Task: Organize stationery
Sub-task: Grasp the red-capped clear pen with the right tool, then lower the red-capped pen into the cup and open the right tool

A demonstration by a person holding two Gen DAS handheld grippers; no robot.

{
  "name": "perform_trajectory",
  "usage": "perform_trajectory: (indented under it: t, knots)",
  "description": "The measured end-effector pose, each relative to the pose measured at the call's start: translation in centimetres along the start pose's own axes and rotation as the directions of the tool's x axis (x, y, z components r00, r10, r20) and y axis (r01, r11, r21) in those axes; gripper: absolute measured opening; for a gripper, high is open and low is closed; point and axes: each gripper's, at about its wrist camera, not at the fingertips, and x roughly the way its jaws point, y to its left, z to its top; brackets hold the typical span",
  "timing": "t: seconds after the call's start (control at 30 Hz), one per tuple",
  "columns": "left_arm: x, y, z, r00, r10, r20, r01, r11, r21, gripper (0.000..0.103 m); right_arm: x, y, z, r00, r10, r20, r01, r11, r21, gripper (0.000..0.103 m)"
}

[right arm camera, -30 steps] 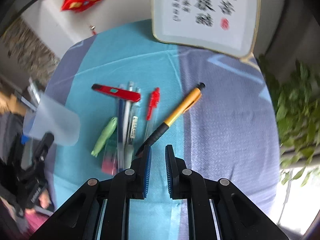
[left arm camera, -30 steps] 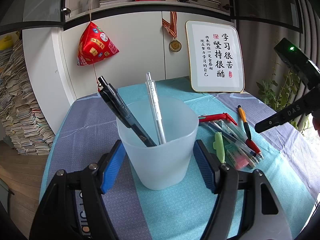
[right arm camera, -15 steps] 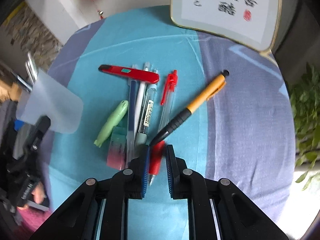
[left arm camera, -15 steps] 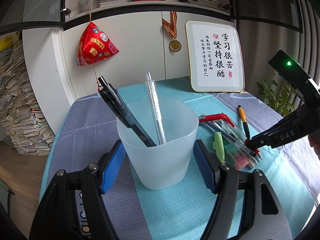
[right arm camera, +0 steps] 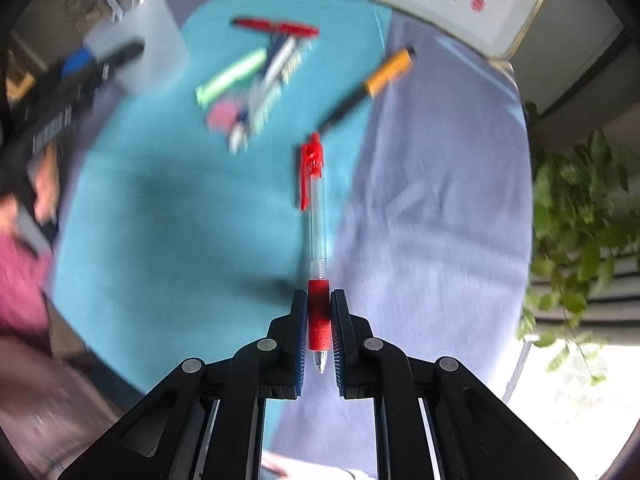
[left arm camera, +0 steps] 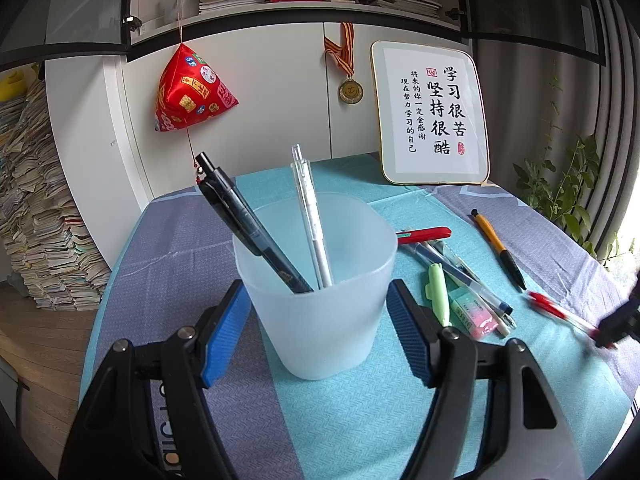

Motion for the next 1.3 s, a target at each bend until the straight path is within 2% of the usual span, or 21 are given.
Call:
perform_trajectory:
  t: [0.13,0.17,0.2,0.27,0.43,0.73,0.77,0.8,0.83,1.0,1.13,1.3]
  knots:
    - [0.0,0.0,0.0,1.0,0.002,0.0,-0.002,1.0,0.002,0.069,0.6,0.2,-1.0,0.999,-0.014,-0.037,0.013,1.0,-0.016,0.012]
    - [0.0,0.0,0.0,1.0,0.001,0.0,-0.001,1.0,0.001,0.069,0.8,0.4,-0.6,0.999,-0.021,-0.026,0.021,1.0,-0.015,0.019]
    - [0.0,0.1,0.0,1.0,0.001,0.0,-0.001,1.0,0.001,0.069,0.6,0.3,-0.6,0.999,-0.03,-0.012,0.029,0.999,-0.012,0.031]
    - [0.0,0.0,0.0,1.0,0.0,0.0,0.0,1.0,0.0,0.069,-0.1,0.0,0.5,0.998,-0.037,0.041,0.038,0.999,-0.014,0.044]
    - [-0.1,0.1,0.0,1.0,-0.001,0.0,0.001,1.0,0.0,0.069,-0.5,0.0,3.5,0.994,-0.022,0.106,0.024,1.0,-0.018,0.044]
    - [-0.1,0.1,0.0,1.0,0.0,-0.001,0.0,1.0,0.0,0.069,1.4,0.4,6.5,0.995,-0.009,0.096,0.008,1.0,0.009,0.043]
    - [-0.1,0.1,0.0,1.0,0.0,-0.001,0.0,1.0,0.001,0.069,1.3,0.3,6.6,0.995,-0.003,0.098,0.002,1.0,0.013,0.037]
    - [-0.1,0.2,0.0,1.0,0.0,-0.001,0.0,1.0,0.001,0.069,1.3,0.1,6.6,0.995,-0.004,0.103,0.002,1.0,0.017,0.017]
    - [-0.1,0.2,0.0,1.0,-0.001,-0.002,0.001,1.0,0.0,0.069,1.1,0.1,6.6,0.995,0.002,0.103,-0.004,1.0,0.021,0.014]
    - [-0.1,0.2,-0.1,1.0,-0.002,-0.002,0.002,1.0,-0.001,0.069,-0.6,-0.9,6.0,0.988,-0.012,0.152,0.005,0.999,0.049,0.014]
    - [0.0,0.2,-0.1,1.0,-0.001,-0.002,0.001,1.0,0.0,0.069,-5.0,-1.1,5.1,0.967,-0.015,0.255,-0.001,0.998,0.06,0.014]
    - [0.0,0.2,-0.1,1.0,-0.002,-0.002,0.002,1.0,-0.001,0.069,-11.1,0.1,5.1,0.913,0.006,0.408,-0.034,0.998,0.061,0.014]
